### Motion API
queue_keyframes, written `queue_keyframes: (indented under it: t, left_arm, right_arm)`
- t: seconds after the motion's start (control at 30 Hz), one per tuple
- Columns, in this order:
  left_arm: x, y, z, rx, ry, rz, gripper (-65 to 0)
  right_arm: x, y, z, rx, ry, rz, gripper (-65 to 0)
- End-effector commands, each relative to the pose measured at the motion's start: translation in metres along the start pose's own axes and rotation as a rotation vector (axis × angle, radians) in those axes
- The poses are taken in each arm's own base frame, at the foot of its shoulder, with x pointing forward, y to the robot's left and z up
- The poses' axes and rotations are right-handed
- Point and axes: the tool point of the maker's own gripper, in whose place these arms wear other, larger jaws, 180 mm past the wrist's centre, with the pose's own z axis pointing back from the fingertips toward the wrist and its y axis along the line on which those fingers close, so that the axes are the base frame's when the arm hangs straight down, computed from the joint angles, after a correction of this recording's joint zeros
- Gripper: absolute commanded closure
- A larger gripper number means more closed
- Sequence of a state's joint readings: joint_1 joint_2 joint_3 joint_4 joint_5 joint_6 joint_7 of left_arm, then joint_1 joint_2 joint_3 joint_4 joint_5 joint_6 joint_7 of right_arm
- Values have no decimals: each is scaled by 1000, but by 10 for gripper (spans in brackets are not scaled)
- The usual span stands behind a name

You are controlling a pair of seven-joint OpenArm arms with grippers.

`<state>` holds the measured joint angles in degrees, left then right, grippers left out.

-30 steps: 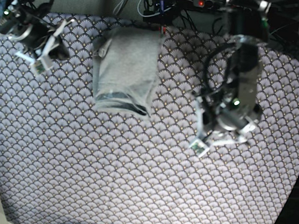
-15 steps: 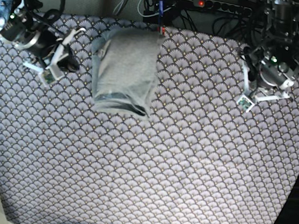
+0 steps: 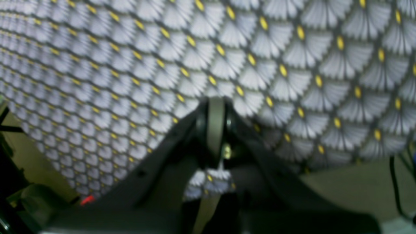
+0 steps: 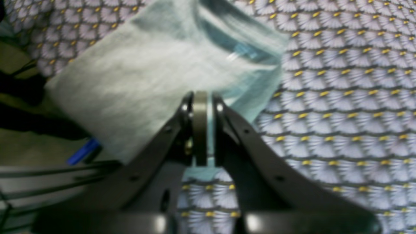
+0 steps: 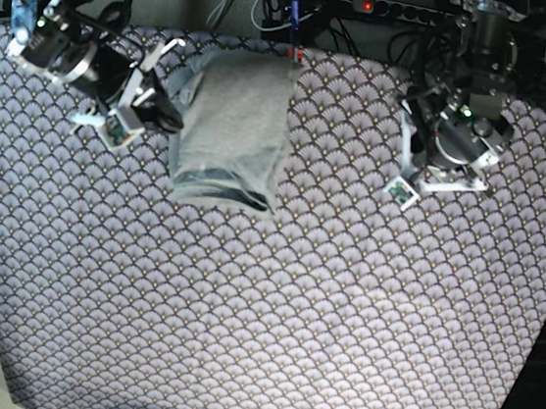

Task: Fold the T-shirt properly

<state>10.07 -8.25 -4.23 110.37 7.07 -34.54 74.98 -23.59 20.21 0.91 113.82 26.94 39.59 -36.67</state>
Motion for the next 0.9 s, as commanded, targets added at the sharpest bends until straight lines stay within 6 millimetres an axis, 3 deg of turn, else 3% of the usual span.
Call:
queue_keyframes:
  t: [0.0, 0.27, 0.43, 0.87]
  left_arm:
    - [7, 9, 5, 28, -28, 0, 0]
    - [3, 13, 4, 37, -17, -2, 0]
    - [3, 13, 4, 37, -17, -2, 0]
    - [-4, 6, 4, 23, -2, -3, 0]
  right_arm:
    - [15, 13, 0, 43, -78, 2, -10]
    - [14, 57, -7, 163, -127, -44, -10]
    - [12, 69, -13, 204, -132, -60, -10]
    - [-37, 34, -41, 159, -55, -182, -12]
